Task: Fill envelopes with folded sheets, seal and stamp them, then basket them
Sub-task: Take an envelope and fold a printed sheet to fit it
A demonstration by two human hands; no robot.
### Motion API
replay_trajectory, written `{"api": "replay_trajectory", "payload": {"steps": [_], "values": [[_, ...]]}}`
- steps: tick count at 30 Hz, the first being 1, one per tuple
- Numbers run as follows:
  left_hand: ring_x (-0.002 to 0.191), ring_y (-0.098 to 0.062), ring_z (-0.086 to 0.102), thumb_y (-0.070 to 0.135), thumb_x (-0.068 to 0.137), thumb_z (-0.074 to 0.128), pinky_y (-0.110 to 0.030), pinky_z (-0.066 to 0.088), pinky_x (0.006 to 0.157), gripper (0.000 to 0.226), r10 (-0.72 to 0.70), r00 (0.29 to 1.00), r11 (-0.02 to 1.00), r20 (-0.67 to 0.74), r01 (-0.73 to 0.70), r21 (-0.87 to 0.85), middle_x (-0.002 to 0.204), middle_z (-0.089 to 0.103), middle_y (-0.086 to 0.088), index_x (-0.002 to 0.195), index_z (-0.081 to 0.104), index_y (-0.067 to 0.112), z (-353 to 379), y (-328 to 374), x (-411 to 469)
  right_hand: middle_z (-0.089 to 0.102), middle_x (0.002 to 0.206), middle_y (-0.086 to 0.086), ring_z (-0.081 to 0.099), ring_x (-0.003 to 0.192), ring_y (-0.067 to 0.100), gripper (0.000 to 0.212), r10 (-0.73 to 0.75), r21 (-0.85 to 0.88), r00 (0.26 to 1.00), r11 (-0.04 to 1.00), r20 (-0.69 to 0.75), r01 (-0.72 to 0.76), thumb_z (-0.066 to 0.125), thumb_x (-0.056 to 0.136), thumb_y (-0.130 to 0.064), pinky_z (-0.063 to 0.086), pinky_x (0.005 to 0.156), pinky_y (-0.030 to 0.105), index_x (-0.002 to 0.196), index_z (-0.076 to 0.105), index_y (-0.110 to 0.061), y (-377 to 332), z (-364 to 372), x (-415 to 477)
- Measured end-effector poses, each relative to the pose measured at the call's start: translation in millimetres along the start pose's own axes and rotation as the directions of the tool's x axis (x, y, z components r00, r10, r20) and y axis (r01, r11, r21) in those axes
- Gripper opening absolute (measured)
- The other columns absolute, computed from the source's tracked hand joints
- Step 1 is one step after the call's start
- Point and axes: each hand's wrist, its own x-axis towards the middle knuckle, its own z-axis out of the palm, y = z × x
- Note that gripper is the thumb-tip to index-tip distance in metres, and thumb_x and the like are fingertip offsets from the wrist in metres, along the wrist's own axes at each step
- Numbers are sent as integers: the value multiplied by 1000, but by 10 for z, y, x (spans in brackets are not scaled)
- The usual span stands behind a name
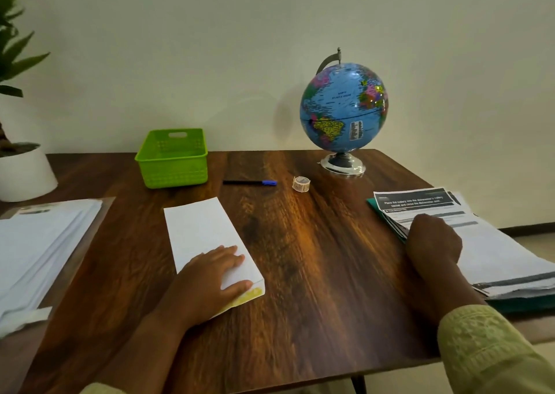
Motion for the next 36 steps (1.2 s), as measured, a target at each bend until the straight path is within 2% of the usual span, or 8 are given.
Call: {"api": "replay_trajectory", "payload": {"steps": [7, 12, 16, 23, 28, 31, 34, 36], "values": [[140, -2, 18, 70, 78, 34, -25, 14, 114, 71, -11, 1000, 1000, 4, 11, 15, 152, 21, 20, 141, 26, 39, 3, -15, 2, 68, 94, 18, 65, 86, 35, 22, -9, 55, 992, 998, -122, 16, 61, 80, -9, 48, 66, 35, 101, 66, -5, -183, -212, -161], [141, -2, 15, 74, 73, 26, -26, 12, 114, 77, -28, 999, 999, 34, 27, 23, 153, 17, 20, 142, 24, 40, -5, -8, -10, 69, 90, 12, 64, 78, 29, 16, -137, 216, 945, 954, -296, 206, 60, 82, -8, 46, 63, 30, 95, 69, -11, -660, -570, -512], [141, -4, 17, 68, 80, 37, -28, 15, 115, 70, -45, 998, 999, 37, 45, 13, 153, 18, 18, 142, 25, 38, -17, 18, -20, 67, 95, 5, 54, 72, 15, 16, -368, 348, 913, 844, -177, 408, 59, 87, -20, 36, 63, 24, 101, 66, -15, -1161, -604, -898], [139, -5, 25, 67, 77, 50, -31, 25, 113, 68, -103, 994, 990, -23, 100, -102, 150, 28, 18, 137, 37, 38, -50, -40, -55, 65, 113, 6, 61, 100, 22, 23, -579, 391, 809, 771, 103, 503, 54, 91, -22, 46, 84, 29, 111, 61, -13, -1697, -270, -1281], [142, -7, 14, 70, 75, 50, -37, 11, 115, 63, -125, 992, 990, -30, 123, -65, 153, 22, 15, 132, 43, 42, -48, -108, -33, 63, 114, 0, 57, 103, 17, 25, -678, 452, 720, 693, 146, 561, 62, 85, -27, 42, 88, 27, 110, 63, -21, -1551, -311, -1103], [144, -12, 9, 75, 72, 47, -46, 5, 115, 67, -237, 969, 971, -70, 238, 1, 155, 17, 13, 132, 39, 45, -88, -167, -42, 61, 122, -5, 54, 108, 11, 35, -748, 508, 650, 614, 131, 604, 66, 83, -34, 42, 92, 26, 117, 60, -28, -1216, -375, -740], [143, -13, 13, 74, 75, 45, -47, 7, 116, 71, -317, 948, 948, -40, 317, 15, 155, 18, 12, 137, 31, 42, -117, -205, -45, 46, 140, -8, 47, 115, 7, 56, -783, 481, 556, 614, 278, 625, 65, 79, -47, 38, 90, 18, 130, 48, -32, -861, -250, -415], [143, -13, 15, 71, 77, 45, -46, 8, 116, 69, -318, 947, 947, -46, 320, 29, 154, 19, 12, 138, 30, 41, -118, -191, -45, 24, 154, -4, 33, 133, 12, 70, -780, 368, 496, 620, 381, 692, 54, 83, -57, 31, 106, 27, 143, 30, -30, -766, -31, -339]]}}
